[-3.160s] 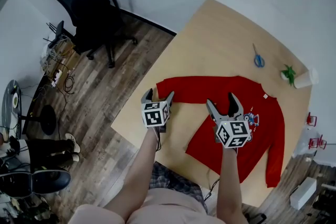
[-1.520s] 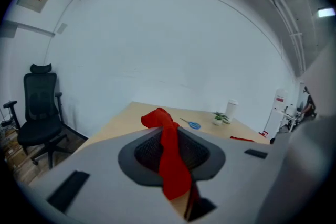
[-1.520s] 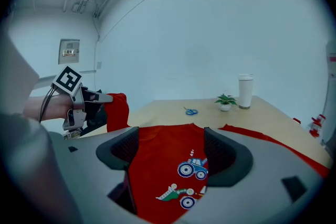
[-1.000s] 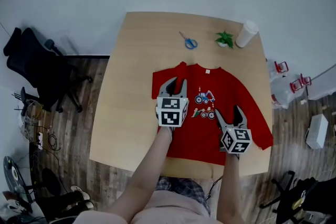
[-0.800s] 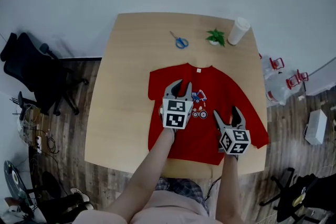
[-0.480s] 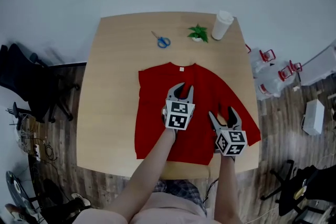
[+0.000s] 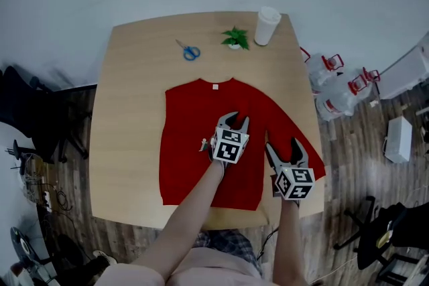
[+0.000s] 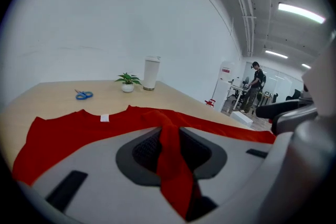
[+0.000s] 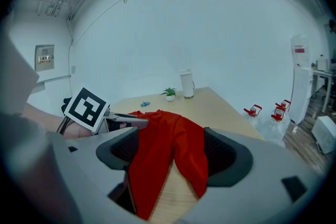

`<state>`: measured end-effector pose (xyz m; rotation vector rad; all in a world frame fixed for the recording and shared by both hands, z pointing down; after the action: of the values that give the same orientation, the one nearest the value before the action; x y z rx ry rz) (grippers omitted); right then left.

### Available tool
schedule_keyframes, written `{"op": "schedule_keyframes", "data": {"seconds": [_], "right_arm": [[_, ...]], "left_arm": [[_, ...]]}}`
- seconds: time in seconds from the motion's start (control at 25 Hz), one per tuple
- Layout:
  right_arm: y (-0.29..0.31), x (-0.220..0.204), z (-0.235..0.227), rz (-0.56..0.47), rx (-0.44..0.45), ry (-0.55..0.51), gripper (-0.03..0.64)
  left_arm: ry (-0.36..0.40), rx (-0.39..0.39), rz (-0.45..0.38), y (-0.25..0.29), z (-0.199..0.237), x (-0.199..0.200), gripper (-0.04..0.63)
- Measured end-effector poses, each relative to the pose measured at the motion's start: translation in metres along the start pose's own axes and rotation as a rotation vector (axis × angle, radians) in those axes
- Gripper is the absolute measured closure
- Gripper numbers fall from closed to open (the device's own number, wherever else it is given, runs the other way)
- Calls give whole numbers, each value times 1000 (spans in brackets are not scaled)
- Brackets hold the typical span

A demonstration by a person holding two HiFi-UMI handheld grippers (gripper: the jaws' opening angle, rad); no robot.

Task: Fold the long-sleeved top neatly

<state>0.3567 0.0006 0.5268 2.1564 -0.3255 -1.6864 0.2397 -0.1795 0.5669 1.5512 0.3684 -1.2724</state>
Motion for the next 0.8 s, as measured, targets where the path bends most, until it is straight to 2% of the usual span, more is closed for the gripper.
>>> {"op": "schedule_keyframes", "data": {"seconds": [0.28, 0.52, 0.64, 0.8], "right_arm": [[-17, -2, -16, -18, -43, 18, 244], [-41, -13, -37, -39, -113, 83, 243], [-52, -17, -46, -46, -143, 104, 244], [-66, -22, -58, -59, -184, 124, 243]], "left_arm": [[-48, -167, 21, 13, -23, -9, 380], [-26, -342, -16, 15, -59, -2, 350], [-10, -343, -25, 16, -65, 0, 345], [-33, -314, -63, 8, -65, 5, 345]]}}
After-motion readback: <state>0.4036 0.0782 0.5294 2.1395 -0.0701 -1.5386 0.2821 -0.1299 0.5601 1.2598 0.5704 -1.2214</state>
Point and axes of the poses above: the fingertips, and each gripper's own axes: y forward along the fingers, z to its left, x out of its top, the point moved 9 cm from there along -y, backward along the fingers, and after that the axes turned 2 degrees about x, right-handed, at the moved point
